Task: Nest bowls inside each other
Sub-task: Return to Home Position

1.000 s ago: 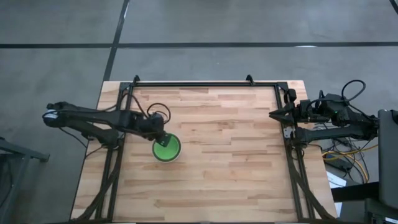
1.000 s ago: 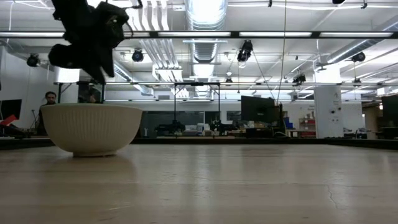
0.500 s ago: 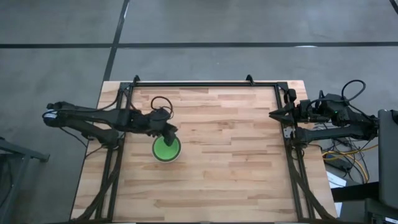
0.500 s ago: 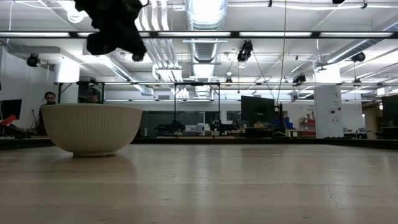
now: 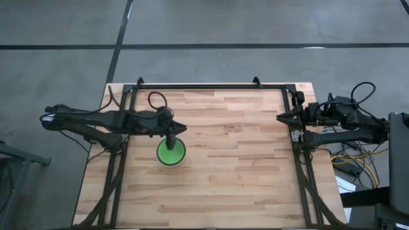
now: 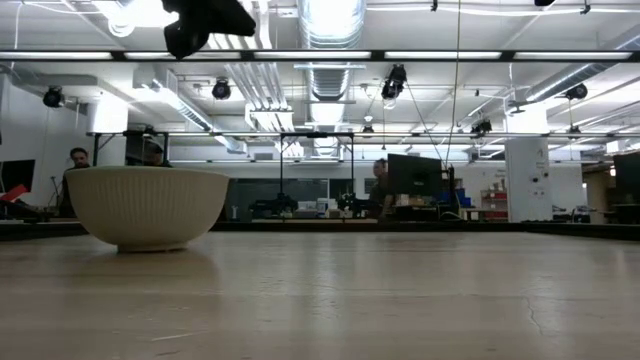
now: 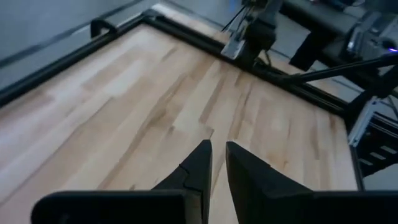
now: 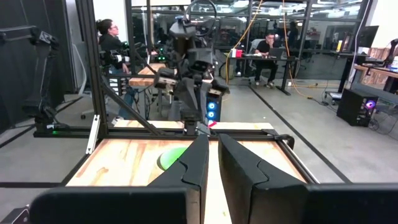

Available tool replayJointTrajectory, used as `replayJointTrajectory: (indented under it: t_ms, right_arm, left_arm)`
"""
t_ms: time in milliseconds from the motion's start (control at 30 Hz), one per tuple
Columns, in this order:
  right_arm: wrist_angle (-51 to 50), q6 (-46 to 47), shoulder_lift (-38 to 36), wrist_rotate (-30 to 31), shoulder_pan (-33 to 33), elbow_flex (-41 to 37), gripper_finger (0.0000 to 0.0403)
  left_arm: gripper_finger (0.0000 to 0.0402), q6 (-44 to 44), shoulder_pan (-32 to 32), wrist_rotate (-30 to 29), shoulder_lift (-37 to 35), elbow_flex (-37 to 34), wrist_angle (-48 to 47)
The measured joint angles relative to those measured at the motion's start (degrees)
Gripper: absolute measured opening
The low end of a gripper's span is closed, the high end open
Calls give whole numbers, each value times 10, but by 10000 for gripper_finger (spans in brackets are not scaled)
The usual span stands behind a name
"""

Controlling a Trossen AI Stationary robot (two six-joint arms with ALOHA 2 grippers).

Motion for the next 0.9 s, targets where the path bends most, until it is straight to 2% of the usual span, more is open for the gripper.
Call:
replayJointTrajectory:
  t_ms: [467, 733, 900]
  right_arm:
    - [0, 0, 0, 0, 0, 0, 34]
    - [0, 0, 0, 0, 0, 0, 34]
    - [0, 0, 0, 0, 0, 0, 34]
  left_arm:
    - [22, 100, -21, 0, -65, -16, 26]
    - [22, 127, -30, 6, -142, -76, 79]
    - [19, 127, -29, 20, -186, -100, 78]
